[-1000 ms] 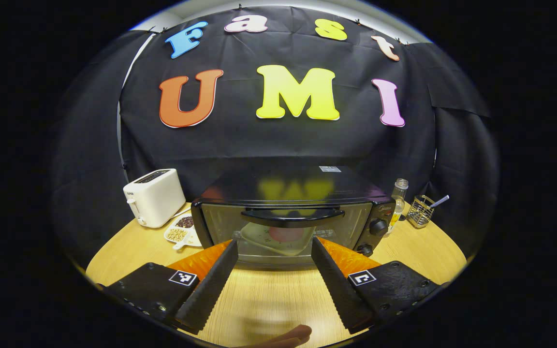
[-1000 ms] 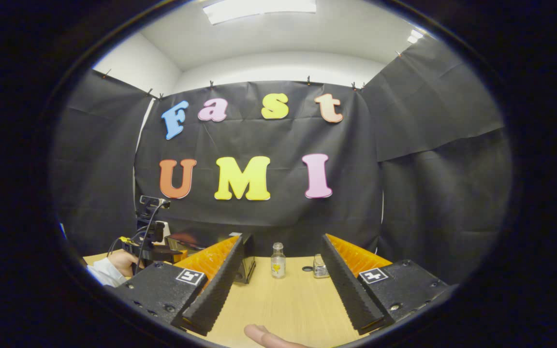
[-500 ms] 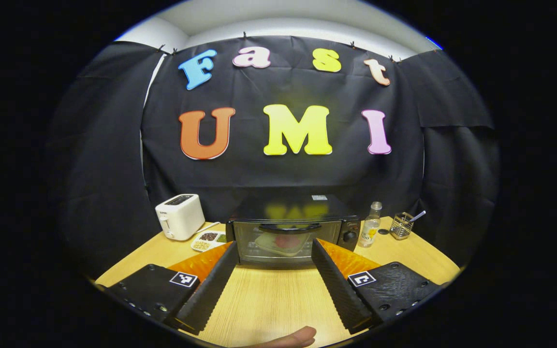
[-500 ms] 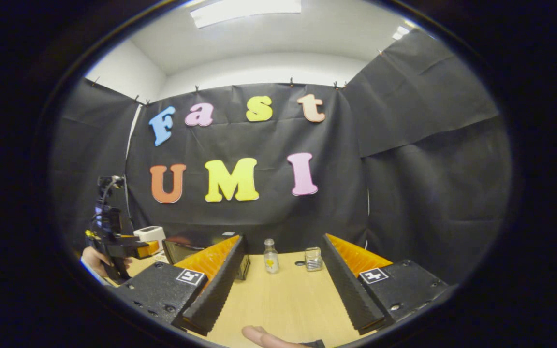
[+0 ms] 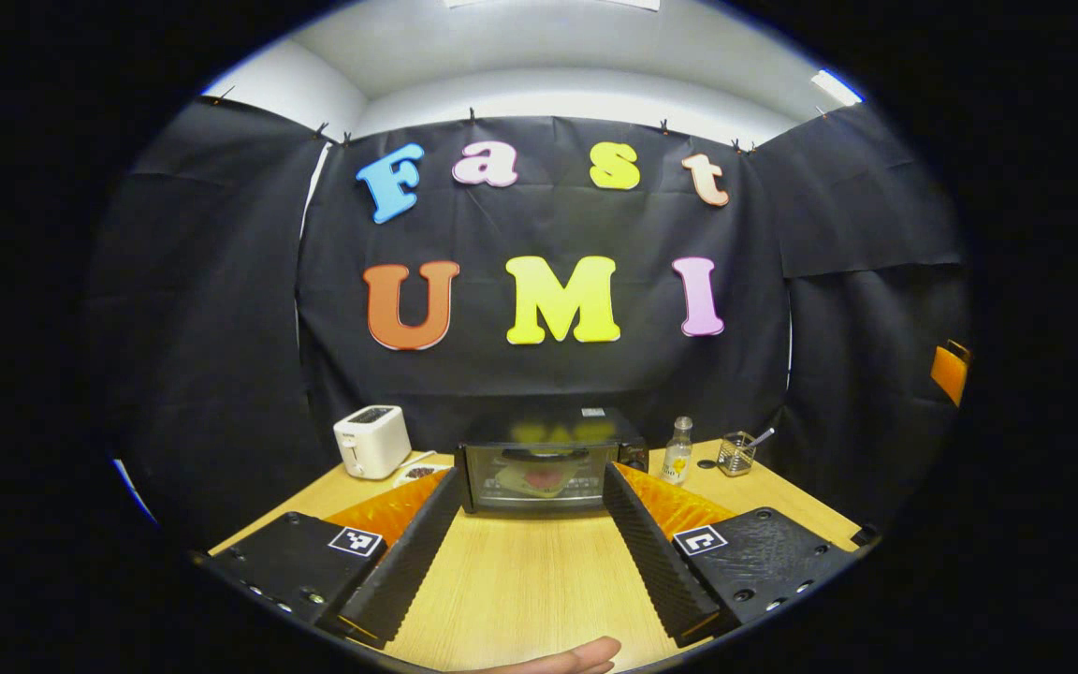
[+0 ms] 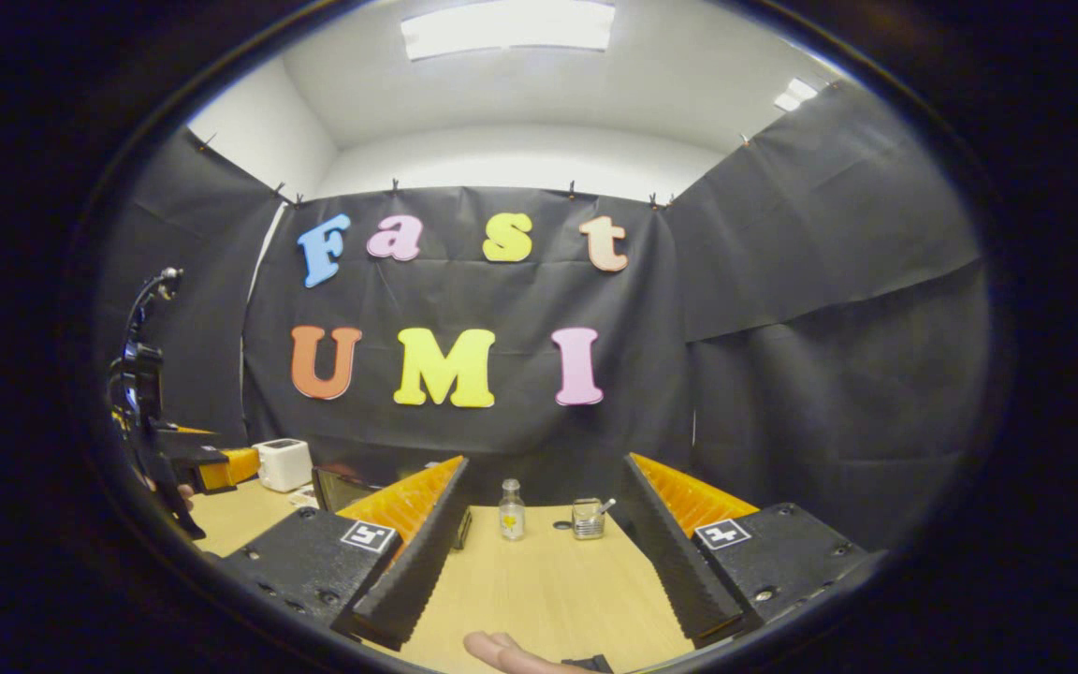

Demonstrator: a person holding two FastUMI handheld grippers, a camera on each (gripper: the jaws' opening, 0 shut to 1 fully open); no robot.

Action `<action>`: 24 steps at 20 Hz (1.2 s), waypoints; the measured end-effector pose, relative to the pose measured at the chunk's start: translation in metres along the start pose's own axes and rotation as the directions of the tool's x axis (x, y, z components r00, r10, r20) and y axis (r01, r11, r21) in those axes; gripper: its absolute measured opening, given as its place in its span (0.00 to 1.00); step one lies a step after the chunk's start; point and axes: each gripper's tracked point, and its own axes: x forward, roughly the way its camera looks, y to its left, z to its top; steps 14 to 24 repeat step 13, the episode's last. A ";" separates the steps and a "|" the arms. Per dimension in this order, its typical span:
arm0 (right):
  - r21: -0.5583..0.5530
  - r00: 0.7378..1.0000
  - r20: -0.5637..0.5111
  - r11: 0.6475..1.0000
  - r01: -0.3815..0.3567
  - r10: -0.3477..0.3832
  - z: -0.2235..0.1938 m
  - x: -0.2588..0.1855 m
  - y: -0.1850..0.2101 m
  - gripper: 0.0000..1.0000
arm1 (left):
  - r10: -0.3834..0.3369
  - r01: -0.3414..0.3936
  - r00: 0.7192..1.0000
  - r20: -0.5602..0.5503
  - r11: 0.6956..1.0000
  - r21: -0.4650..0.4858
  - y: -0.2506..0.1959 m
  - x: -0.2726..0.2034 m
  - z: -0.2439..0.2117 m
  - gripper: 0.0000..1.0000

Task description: Open the electric oven with the left hand, put the food in, and close the electric oven.

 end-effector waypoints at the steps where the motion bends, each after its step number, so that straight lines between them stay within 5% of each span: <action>1: 0.003 1.000 0.011 1.000 -0.015 0.015 0.004 -0.004 0.006 0.96 | 0.002 -0.002 1.000 0.024 1.000 -0.006 -0.001 -0.009 0.008 0.97; 12: -0.021 0.997 0.051 0.998 -0.064 0.065 0.011 -0.024 0.016 0.96 | -0.030 0.031 0.989 0.144 0.999 -0.009 -0.020 -0.080 0.031 0.97; 24: -0.025 0.996 0.049 0.997 -0.069 0.070 0.009 -0.026 0.016 0.96 | -0.032 0.034 0.989 0.144 0.999 -0.014 -0.020 -0.083 0.029 0.97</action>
